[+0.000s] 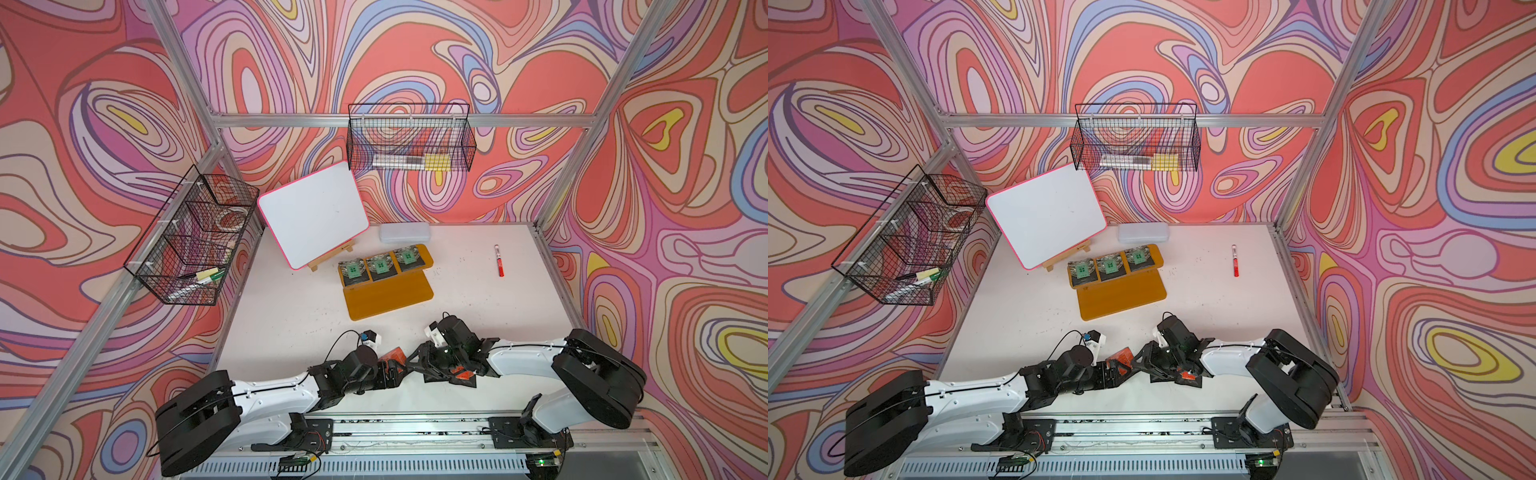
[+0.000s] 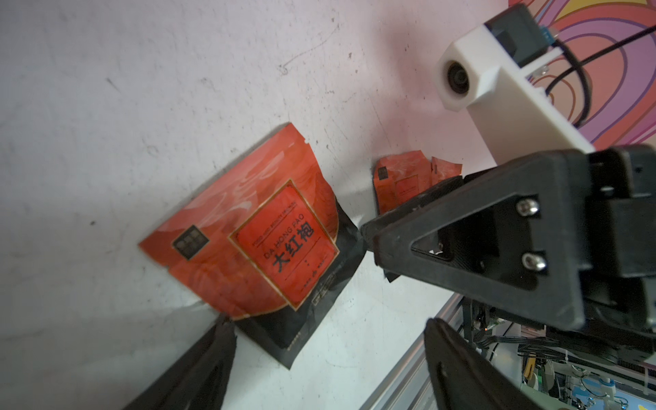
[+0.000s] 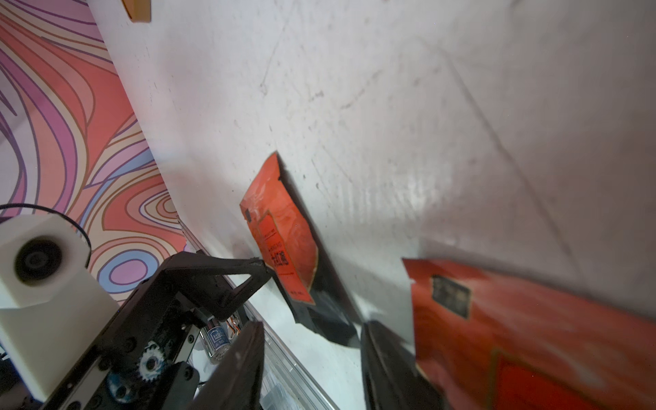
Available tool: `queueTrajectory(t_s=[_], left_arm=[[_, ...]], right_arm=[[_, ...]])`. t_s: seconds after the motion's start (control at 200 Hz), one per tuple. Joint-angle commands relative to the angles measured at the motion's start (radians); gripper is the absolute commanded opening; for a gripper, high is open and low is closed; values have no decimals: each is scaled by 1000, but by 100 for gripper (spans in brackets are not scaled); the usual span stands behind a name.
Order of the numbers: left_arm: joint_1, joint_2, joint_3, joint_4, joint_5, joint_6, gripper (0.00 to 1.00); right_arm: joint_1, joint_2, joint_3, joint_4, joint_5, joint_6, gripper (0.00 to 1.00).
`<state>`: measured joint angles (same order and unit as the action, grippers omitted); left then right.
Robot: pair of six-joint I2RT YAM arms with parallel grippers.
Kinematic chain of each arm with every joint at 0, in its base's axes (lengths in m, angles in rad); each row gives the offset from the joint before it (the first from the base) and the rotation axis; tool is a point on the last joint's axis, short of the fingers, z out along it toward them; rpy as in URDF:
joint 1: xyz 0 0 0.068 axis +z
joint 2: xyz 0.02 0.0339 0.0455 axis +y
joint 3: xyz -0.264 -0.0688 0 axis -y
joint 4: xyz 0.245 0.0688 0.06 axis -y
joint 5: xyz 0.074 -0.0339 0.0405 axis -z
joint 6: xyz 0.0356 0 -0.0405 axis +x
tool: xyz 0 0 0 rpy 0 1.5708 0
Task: Place the tea bags on the shelf by color
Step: Pick up the tea bag from the center of the board.
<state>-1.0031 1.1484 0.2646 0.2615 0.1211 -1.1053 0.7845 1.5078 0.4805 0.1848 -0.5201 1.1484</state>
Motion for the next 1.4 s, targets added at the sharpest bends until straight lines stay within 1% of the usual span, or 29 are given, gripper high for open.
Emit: queueTrajectory(t_s=[0.0, 0.18, 0.275, 0.336, 0.531, 0.816, 0.931, 1.012, 1.142, 1.207, 1.277, 1.397], left_arm=[[-9, 20, -10, -58, -7, -10, 87], [-10, 25, -10, -57, -7, -10, 87], [-10, 28, -10, -53, -5, -9, 87], [-11, 33, -10, -52, -5, -10, 87], [-11, 43, -11, -41, -4, -13, 87], [-11, 51, -10, -37, -4, -12, 87], [-11, 40, -11, -46, -11, -15, 87], [-11, 16, -11, -65, -30, -17, 87], [-11, -47, -6, -148, -99, -23, 89], [-11, -83, -5, -194, -142, -25, 90], [-12, -125, -9, -232, -187, -30, 91], [-9, -184, -26, -230, -230, -14, 92]], right_arm=[[14, 21, 0, -11, 14, 13, 46], [16, 21, -5, 21, 20, 19, 45], [16, 32, -5, 47, 20, 25, 43], [16, 39, -6, 71, 14, 29, 40], [16, 54, -16, 142, 14, 45, 39], [16, 96, -11, 170, 22, 37, 33], [16, 80, 2, 109, 47, 20, 32], [16, 45, 22, 18, 84, -11, 33], [16, -14, 73, -172, 166, -80, 34], [16, -28, 94, -232, 196, -110, 35], [16, -30, 112, -262, 214, -129, 35], [15, -3, 129, -255, 208, -135, 35]])
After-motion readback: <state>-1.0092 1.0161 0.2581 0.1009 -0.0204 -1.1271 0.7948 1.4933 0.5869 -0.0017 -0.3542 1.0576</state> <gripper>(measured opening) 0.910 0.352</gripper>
